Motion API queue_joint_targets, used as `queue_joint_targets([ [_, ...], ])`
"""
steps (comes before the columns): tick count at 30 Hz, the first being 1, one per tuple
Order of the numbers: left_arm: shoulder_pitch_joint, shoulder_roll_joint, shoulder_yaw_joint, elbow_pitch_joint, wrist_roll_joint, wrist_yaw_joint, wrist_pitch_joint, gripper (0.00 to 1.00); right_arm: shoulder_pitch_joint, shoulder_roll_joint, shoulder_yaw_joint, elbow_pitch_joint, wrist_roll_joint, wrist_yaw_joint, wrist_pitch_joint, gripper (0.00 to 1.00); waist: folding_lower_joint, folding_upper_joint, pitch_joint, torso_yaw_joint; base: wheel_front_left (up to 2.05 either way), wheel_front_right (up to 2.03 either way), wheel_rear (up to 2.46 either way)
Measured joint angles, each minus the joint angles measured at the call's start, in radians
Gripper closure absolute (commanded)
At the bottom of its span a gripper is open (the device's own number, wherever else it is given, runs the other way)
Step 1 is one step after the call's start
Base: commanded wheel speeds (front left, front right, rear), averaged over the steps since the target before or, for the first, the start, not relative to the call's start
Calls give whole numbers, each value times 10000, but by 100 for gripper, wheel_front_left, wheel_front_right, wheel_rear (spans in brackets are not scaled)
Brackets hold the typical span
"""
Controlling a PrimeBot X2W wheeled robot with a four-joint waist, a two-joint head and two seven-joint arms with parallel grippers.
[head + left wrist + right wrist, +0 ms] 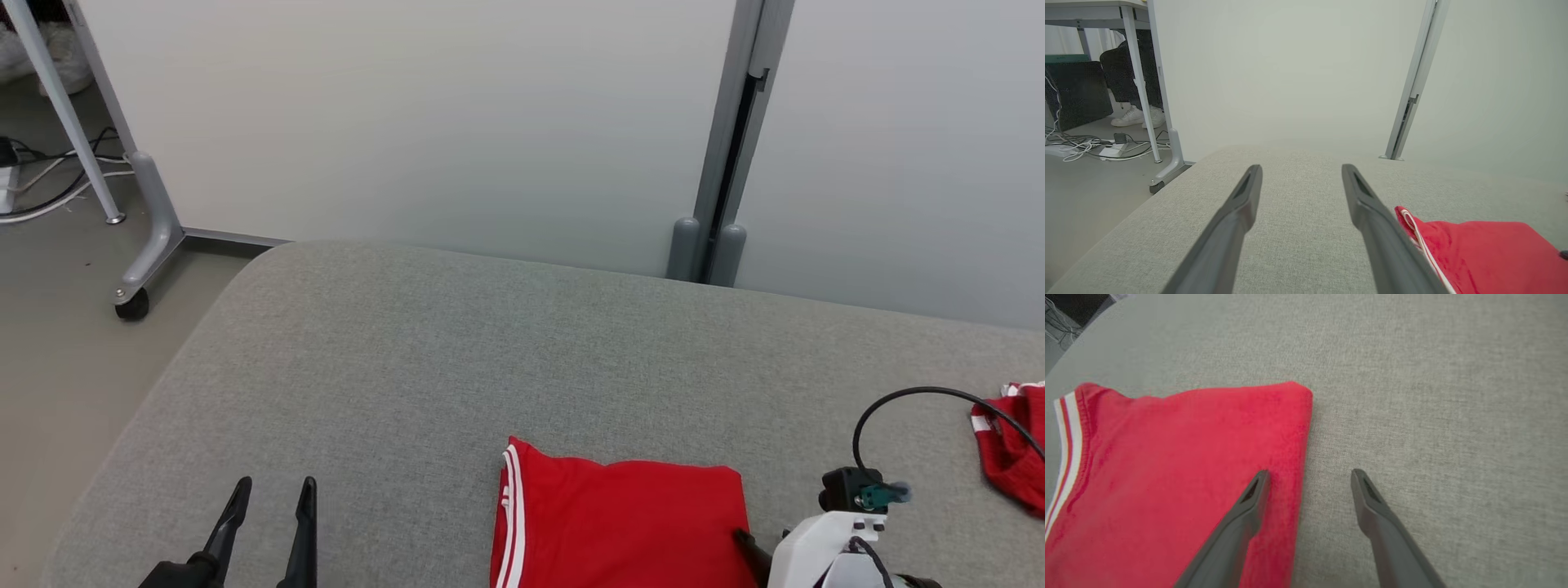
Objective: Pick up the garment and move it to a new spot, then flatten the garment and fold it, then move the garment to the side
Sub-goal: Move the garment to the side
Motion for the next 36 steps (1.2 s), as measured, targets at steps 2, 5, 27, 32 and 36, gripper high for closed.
queue_joint_targets([
  [2,7,15,0,17,0,0,0,0,-120,46,-299,412,-148,2,399,0,0,0,-29,112,0,0,0],
  [5,7,10,-42,17,0,-2,0,0,-191,222,-493,665,-75,2,991,0,0,0,-35,234,0,0,0],
  [27,-137,2,-301,-144,-4,12,0,0,-272,280,-232,-44,577,2,608,100,0,0,161,-123,0,0,0],
  [32,-360,-182,-512,-328,67,-82,-2,0,-735,-94,-42,-337,403,4,445,100,0,0,275,-953,0,0,0],
  [36,-581,-328,-704,-382,203,-138,0,0,-1272,-343,222,-633,299,4,433,100,0,0,425,-1724,0,0,0],
])
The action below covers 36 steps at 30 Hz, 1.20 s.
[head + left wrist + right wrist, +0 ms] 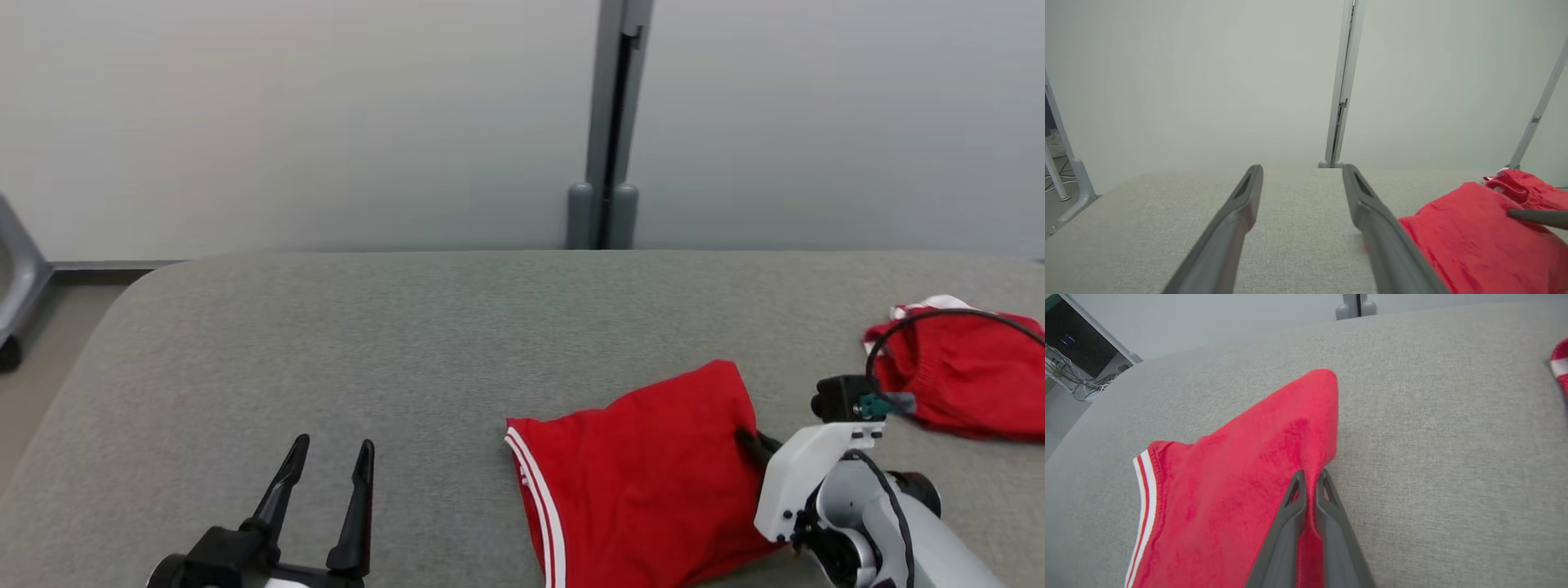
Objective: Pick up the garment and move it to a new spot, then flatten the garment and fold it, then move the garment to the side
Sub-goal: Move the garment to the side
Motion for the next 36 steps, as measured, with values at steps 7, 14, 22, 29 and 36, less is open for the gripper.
queue_joint_targets([
  [7,-588,-265,-280,67,171,-244,-25,0,-711,-431,383,-389,61,0,132,100,0,0,424,-1485,0,0,0],
  [14,-927,-351,-405,267,368,-362,-25,0,-1549,-667,1147,-736,-27,0,-61,100,0,0,1001,-2704,0,0,0],
  [22,-1660,-82,-508,359,596,-562,-23,0,-3418,-1256,1613,-370,86,4,-405,100,0,0,2232,-3033,0,0,0],
  [29,-2355,79,-675,403,696,-675,59,0,-4946,-2261,1076,918,192,2,-907,100,0,0,3414,-2745,0,0,0],
  [36,-2670,165,-723,401,748,-698,63,0,-5681,-3070,533,1632,117,0,-1386,100,-1,0,4150,-2342,0,0,0],
])
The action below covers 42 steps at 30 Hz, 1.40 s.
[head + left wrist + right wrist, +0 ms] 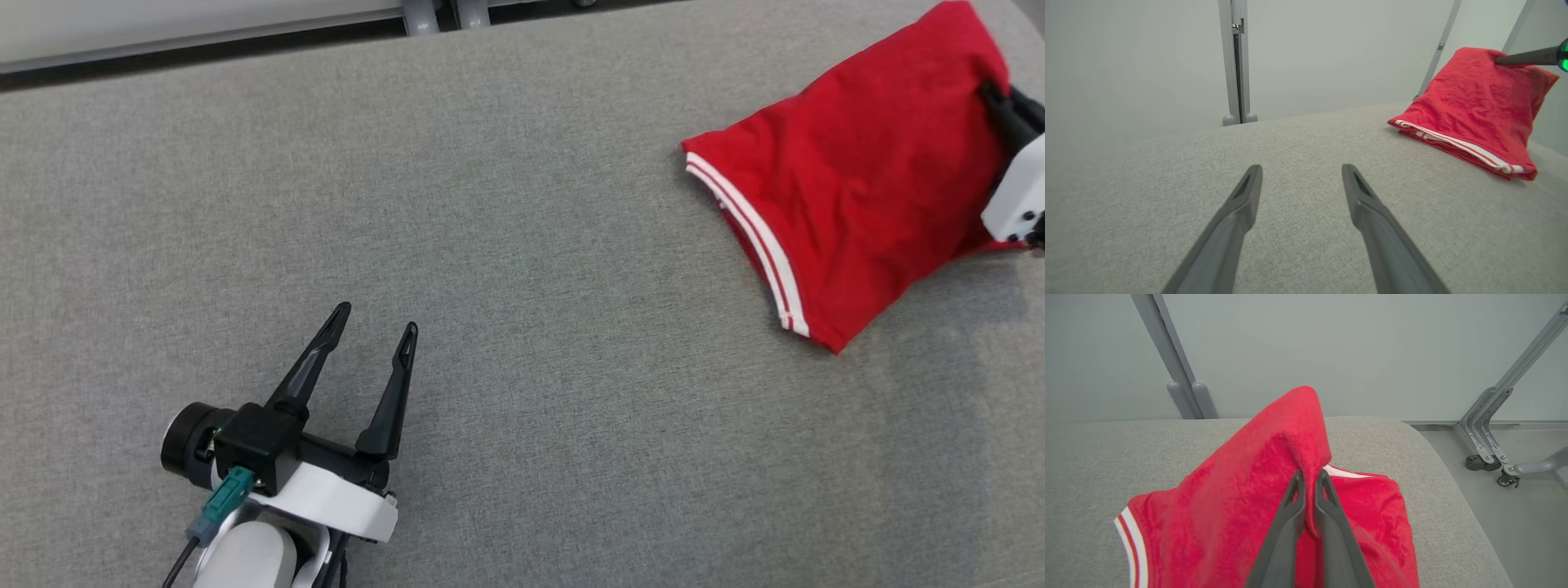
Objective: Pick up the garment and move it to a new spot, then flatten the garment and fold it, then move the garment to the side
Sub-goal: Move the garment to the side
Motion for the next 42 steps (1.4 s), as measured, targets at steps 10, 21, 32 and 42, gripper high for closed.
queue_joint_targets([
  [10,-440,84,-159,-100,50,-8,40,0,-684,-754,-1269,2033,-688,2,-460,100,0,0,942,388,0,0,0],
  [21,-534,56,-127,92,-46,44,-13,0,-970,-219,-1833,3963,-2151,0,-1206,0,0,0,496,760,0,0,0],
  [32,664,38,878,-263,-560,493,-58,0,-696,690,-2169,3753,-3087,0,-2987,0,0,0,-1281,890,0,0,0],
  [42,2390,274,1894,-1078,-941,769,-63,0,1795,1707,-2021,1041,-2715,0,-3202,0,0,0,-3366,1174,0,0,0],
])
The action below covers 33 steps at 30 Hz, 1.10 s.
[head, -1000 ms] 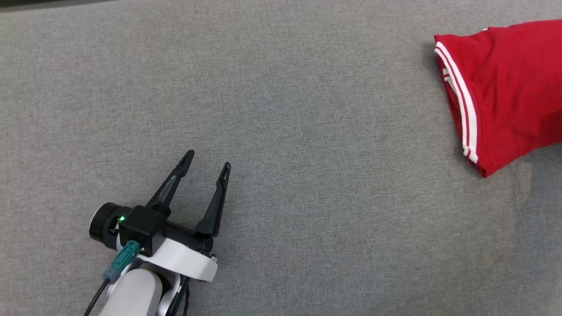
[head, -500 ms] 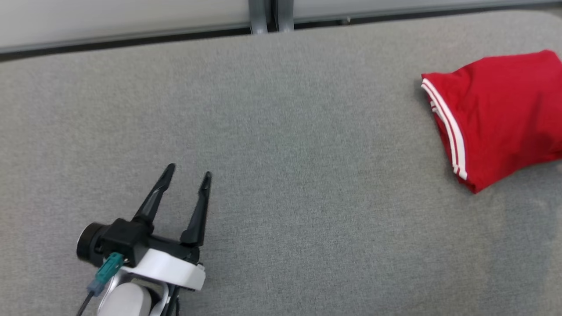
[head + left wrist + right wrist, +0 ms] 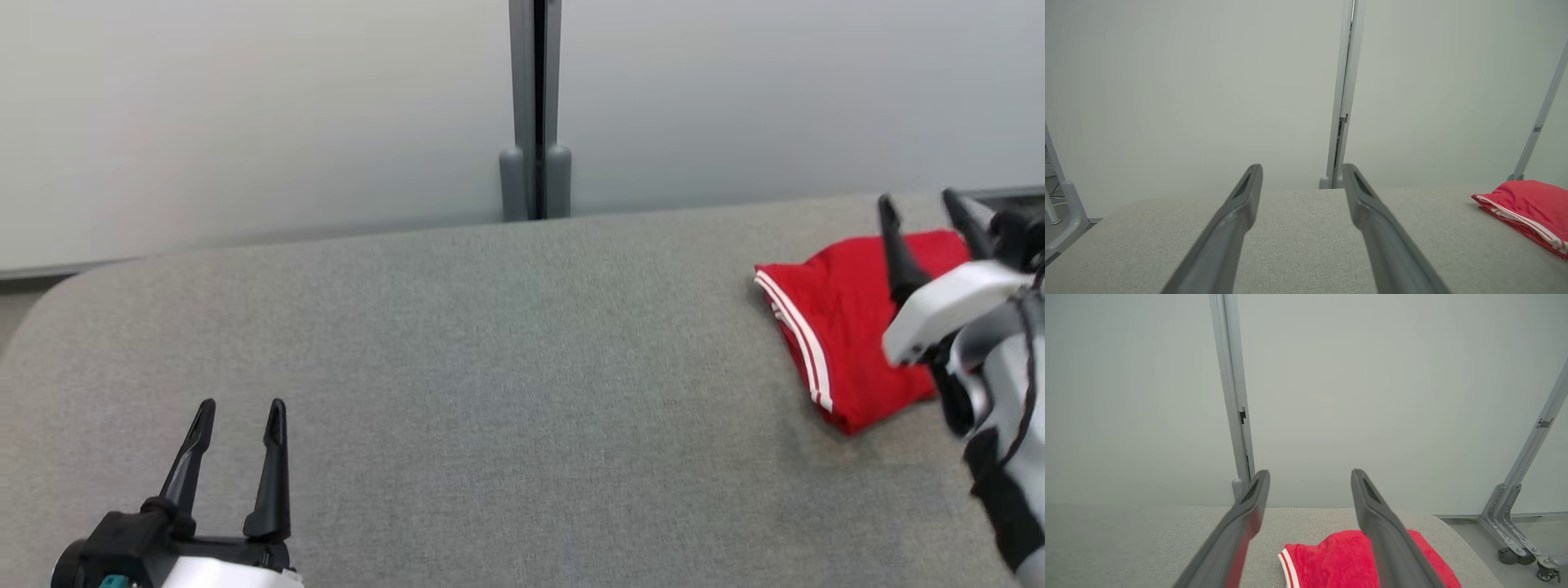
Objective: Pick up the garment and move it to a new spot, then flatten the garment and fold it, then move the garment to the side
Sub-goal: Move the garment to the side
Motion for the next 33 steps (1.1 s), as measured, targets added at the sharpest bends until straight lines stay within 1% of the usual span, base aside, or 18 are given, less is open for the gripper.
queue_joint_targets([
  [4,375,-21,201,-119,-201,67,0,0,1612,276,29,-1712,-2,0,-6,0,0,0,-522,175,0,0,0],
  [7,647,-79,316,-86,-263,238,0,0,2821,408,-59,-2849,-8,0,-17,0,0,0,-733,351,0,0,0],
  [8,782,-144,397,0,-290,378,0,0,3565,470,-282,-3557,0,0,-17,0,0,0,-817,455,0,0,0],
  [11,933,-257,343,84,-278,405,0,0,4480,529,-669,-4479,23,0,-17,0,0,0,-870,551,0,0,0],
  [15,942,-416,249,171,-73,330,0,0,5701,579,-608,-5152,213,-2,-12,0,0,0,-859,641,0,0,0],
  [22,944,-650,276,405,311,63,0,0,6987,612,-928,-5954,132,-2,-13,0,0,0,-897,745,0,0,0],
  [27,952,-761,337,466,466,-92,0,0,7285,842,-1020,-6441,6,-2,-13,0,0,0,-897,726,0,0,0],
  [33,960,-884,422,493,694,-270,0,0,7480,1014,-1012,-6656,-109,-2,-15,0,0,0,-898,749,0,0,0],
])
